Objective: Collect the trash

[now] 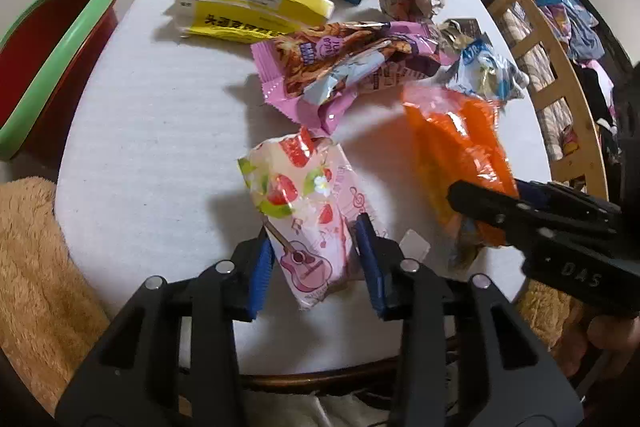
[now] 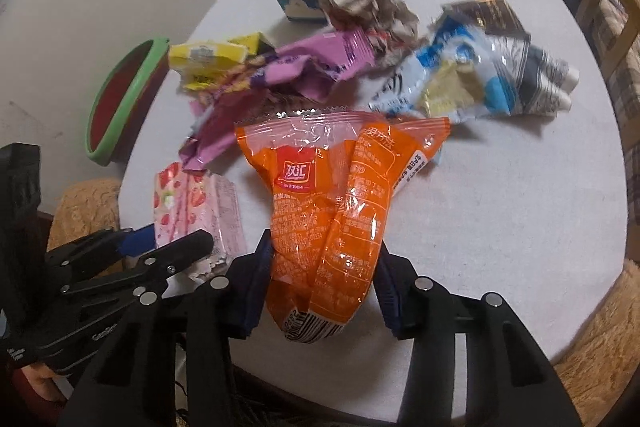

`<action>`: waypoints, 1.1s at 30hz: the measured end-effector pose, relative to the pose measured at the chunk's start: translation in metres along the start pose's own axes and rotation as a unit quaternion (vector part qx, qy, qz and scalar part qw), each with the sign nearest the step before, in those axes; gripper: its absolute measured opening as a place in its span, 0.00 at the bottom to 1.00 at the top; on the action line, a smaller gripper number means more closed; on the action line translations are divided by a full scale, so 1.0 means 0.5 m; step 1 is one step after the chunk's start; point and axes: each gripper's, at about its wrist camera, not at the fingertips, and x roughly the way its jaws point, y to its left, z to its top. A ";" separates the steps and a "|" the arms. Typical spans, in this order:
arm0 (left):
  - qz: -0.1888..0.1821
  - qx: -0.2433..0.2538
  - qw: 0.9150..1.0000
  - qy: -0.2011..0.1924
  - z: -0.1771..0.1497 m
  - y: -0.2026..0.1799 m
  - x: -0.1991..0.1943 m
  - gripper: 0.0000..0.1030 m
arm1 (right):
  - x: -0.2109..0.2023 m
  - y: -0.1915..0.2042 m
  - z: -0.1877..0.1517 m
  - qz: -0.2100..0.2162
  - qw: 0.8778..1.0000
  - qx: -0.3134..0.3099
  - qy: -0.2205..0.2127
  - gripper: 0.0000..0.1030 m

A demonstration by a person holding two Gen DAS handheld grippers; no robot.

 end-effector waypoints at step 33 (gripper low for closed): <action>0.093 -0.041 0.976 -0.193 0.094 0.065 -0.231 0.30 | -0.134 0.116 0.098 0.060 0.989 -0.057 -0.122 0.44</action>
